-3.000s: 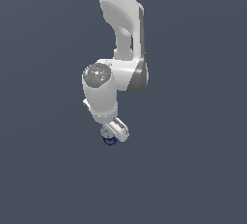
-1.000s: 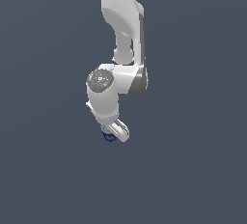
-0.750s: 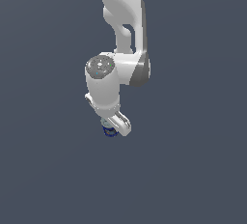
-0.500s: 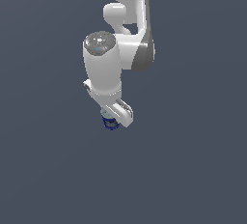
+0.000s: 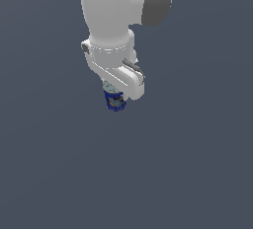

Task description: Pick up the object and move it to a goal position.

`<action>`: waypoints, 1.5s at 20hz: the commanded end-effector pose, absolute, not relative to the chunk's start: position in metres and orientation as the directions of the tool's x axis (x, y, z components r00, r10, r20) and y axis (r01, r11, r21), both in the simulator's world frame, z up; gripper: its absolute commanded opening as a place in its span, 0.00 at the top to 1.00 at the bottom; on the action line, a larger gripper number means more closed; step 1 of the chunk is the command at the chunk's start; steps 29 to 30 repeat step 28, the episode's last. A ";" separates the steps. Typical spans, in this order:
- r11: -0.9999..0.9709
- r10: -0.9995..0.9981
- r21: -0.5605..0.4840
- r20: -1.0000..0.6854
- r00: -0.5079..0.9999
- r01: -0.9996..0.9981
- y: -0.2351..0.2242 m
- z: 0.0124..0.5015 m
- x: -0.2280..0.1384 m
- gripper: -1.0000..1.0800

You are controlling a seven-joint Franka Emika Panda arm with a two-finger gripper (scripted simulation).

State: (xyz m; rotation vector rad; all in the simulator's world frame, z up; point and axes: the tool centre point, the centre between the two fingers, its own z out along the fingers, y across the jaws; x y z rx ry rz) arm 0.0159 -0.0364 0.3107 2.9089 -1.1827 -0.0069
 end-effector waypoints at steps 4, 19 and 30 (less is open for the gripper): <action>-0.716 -0.698 0.001 0.000 0.716 -0.698 -0.029 0.378 0.004 1.00; -0.717 -0.697 0.000 0.000 0.717 -0.697 -0.014 0.499 -0.014 1.00; -0.717 -0.697 0.000 0.000 0.717 -0.697 -0.012 0.515 -0.015 1.00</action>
